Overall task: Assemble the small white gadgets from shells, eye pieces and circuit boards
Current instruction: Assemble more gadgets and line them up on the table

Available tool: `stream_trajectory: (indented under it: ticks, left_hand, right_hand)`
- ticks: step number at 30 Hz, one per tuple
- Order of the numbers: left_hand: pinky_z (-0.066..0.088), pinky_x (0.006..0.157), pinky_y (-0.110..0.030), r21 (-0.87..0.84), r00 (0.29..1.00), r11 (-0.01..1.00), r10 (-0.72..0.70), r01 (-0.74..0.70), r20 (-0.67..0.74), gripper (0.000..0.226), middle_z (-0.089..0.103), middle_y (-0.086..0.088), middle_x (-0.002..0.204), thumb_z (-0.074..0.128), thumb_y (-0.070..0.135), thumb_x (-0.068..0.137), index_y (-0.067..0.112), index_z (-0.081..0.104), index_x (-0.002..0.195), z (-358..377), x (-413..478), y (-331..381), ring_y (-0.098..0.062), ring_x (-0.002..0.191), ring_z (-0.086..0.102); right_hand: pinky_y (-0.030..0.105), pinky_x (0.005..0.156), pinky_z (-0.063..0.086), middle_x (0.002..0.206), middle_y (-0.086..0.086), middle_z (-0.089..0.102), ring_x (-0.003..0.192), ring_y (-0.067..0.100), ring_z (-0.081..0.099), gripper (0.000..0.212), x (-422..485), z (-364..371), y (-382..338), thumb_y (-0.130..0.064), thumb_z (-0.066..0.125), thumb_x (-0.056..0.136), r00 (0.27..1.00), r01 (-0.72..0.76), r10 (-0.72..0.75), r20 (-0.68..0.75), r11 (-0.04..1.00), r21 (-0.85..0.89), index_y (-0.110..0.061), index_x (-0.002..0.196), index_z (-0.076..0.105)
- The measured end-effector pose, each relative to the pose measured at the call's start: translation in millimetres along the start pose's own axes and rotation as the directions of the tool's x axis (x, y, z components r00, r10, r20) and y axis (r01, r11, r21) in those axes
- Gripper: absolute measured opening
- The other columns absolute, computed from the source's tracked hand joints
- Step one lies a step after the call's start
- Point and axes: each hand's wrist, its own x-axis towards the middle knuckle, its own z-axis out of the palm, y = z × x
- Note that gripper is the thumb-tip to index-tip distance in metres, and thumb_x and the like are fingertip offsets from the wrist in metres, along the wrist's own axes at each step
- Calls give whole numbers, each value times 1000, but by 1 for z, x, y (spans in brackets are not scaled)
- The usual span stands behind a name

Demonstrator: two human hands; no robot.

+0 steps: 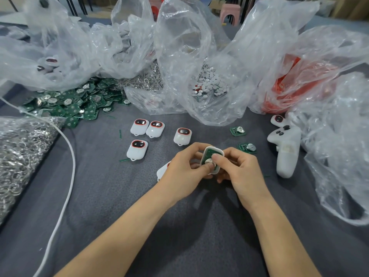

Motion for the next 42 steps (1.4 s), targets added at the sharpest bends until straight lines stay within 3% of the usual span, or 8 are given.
stream_trajectory:
  ticks: [8,12,15,18,27,31,35,42]
  left_hand:
    - [57,72,-27,-119,999,993,0,-5,-40,12,70,-8,88,55,6,95,6,62,105,9,-1,-2,-12,79,69]
    - [53,63,-19,-25,994,997,71,-74,-86,12,71,-1,84,58,7,93,13,64,102,9,-1,-1,-9,73,69]
    - [53,63,-19,9,988,995,104,-104,-113,13,73,0,86,60,11,93,19,64,103,10,-2,-2,-11,76,70]
    - [54,67,-21,39,984,990,140,-136,-114,17,74,1,88,61,11,92,23,63,103,12,-3,-3,-12,79,71]
    - [54,67,-19,23,983,986,164,-162,-85,22,74,5,86,63,8,91,26,63,104,12,-2,-1,-9,81,71]
    - [54,69,-23,15,987,989,145,-144,-73,25,74,1,87,64,7,90,23,62,109,12,-2,-2,-12,80,71]
    - [54,70,-23,13,986,988,152,-151,-62,32,74,-4,87,65,5,88,30,60,108,12,-3,-2,-15,80,71]
    - [53,70,-18,53,985,985,167,-165,-37,33,74,5,87,64,5,89,30,60,109,12,-3,-2,-9,82,70]
  right_hand:
    - [21,39,36,57,8,60,45,13,47,17,-1,0,1,-5,63,86,998,-4,10,-58,994,108,-5,69,62]
    - [33,55,42,67,10,65,62,24,55,6,-1,0,0,-12,67,82,997,-69,77,-28,975,209,-9,77,70]
    - [50,75,39,80,21,63,77,35,52,26,-3,3,-3,-27,75,64,994,-103,110,-15,960,260,-7,81,73]
    - [46,79,32,83,23,56,82,32,45,26,-3,4,-6,-26,74,57,986,-149,164,-25,944,294,-6,75,72]
    - [42,69,36,73,14,63,75,31,53,12,-3,5,-3,-20,72,63,988,-126,145,-46,949,290,-11,70,72]
    - [29,55,49,68,9,66,62,19,60,16,-1,4,1,-4,63,83,990,-120,137,-37,946,303,-11,72,72]
    - [21,44,46,62,8,62,53,14,59,11,0,5,0,0,59,85,991,-115,133,-34,941,319,-1,76,64]
    - [23,47,50,62,8,64,55,15,61,10,0,-1,1,-3,61,83,995,-99,103,4,948,302,0,74,59]
